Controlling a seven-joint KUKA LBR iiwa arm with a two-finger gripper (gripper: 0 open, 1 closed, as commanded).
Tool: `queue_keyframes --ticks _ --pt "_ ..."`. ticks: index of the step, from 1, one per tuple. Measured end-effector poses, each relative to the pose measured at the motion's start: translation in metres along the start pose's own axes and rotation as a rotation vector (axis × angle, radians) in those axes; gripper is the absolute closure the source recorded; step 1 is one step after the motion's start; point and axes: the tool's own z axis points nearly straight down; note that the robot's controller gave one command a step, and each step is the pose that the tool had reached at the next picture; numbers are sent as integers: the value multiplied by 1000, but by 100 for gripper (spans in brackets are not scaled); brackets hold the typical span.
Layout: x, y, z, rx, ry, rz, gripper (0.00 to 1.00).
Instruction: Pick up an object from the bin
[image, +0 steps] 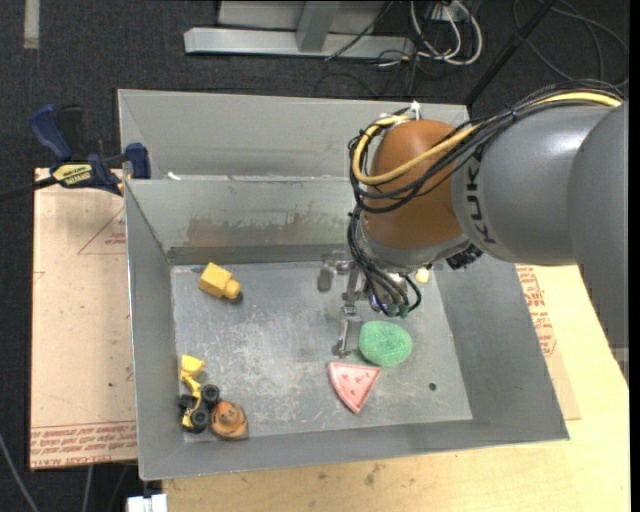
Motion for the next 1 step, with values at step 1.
queue_keyframes --ticks 1 --pt "-2 0 -5 0 -8 1 0"
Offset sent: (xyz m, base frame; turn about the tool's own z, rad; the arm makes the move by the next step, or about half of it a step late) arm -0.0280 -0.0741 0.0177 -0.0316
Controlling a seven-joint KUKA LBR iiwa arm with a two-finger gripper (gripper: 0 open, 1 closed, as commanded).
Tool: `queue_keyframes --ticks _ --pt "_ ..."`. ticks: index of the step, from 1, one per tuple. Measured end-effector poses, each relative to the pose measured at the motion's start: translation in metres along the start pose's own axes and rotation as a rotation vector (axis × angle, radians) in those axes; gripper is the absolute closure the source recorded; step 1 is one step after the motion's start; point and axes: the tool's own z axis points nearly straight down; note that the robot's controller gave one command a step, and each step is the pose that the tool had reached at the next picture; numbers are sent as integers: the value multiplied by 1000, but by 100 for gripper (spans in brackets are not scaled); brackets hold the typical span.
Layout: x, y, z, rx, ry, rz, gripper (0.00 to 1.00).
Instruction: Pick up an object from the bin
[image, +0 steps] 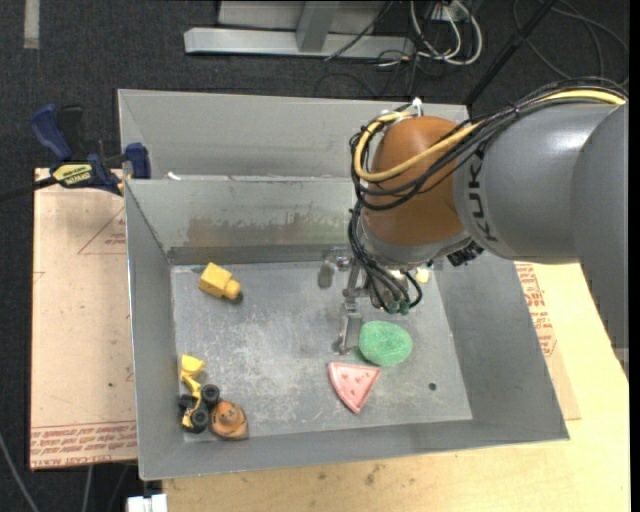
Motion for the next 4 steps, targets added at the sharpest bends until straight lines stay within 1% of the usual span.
queue_keyframes --ticks 1,2,3,4 --pt "20 -46 -8 -1 1 -27 0" --pt "23 -61 -9 1 0 -25 0" --pt "13 -27 34 4 -2 -197 0" --pt "35 -7 53 -4 1 -364 0"
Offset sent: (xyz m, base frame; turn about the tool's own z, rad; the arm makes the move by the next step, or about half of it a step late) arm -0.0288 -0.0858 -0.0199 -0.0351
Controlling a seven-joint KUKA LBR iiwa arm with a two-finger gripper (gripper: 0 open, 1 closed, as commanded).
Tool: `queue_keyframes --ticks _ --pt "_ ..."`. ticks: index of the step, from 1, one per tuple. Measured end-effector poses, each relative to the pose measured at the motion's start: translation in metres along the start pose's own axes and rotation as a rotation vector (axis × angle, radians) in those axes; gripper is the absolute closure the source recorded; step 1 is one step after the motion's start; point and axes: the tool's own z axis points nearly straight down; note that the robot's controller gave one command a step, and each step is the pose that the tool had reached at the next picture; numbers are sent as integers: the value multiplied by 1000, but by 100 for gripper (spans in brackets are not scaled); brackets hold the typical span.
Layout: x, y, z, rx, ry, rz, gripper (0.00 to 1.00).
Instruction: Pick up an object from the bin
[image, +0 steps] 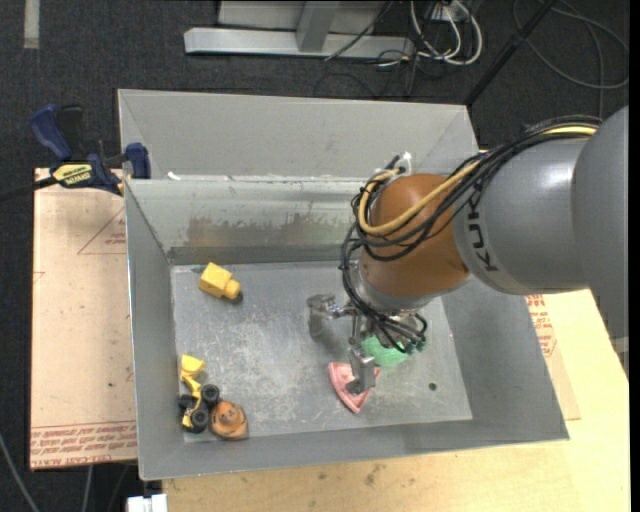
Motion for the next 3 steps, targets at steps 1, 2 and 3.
queue_keyframes --ticks 1,2,3 --pt "28 -33 11 0 3 197 0" --pt "16 -78 5 6 -1 84 0" --pt "78 -114 3 4 1 -4 100"
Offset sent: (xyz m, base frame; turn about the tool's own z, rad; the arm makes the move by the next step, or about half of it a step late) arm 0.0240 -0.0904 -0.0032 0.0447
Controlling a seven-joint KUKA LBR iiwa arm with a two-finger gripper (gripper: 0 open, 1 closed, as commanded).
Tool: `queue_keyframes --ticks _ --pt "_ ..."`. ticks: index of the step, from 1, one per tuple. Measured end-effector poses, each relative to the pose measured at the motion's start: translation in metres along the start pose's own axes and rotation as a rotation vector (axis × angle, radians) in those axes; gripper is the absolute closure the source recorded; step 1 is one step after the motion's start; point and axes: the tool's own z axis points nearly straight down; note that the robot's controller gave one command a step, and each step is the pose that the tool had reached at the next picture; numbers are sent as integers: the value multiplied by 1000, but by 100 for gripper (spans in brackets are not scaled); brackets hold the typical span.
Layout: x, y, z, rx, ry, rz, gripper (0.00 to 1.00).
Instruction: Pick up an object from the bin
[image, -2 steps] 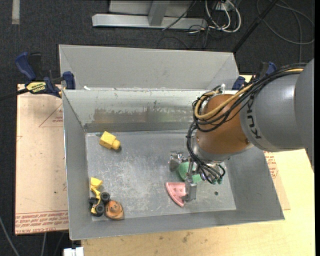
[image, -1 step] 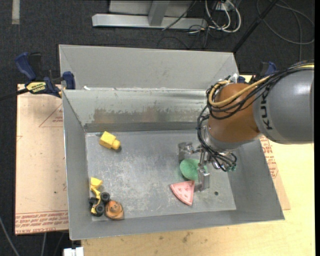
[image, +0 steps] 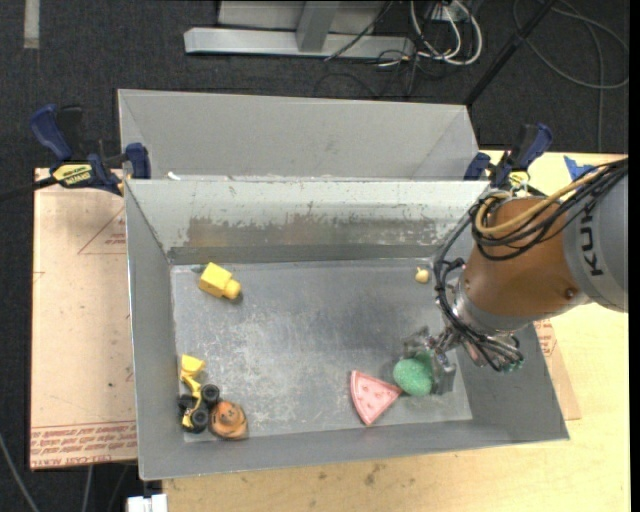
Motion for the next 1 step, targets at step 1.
queue_keyframes --ticks 1 --pt "0 0 0 0 0 0 100"
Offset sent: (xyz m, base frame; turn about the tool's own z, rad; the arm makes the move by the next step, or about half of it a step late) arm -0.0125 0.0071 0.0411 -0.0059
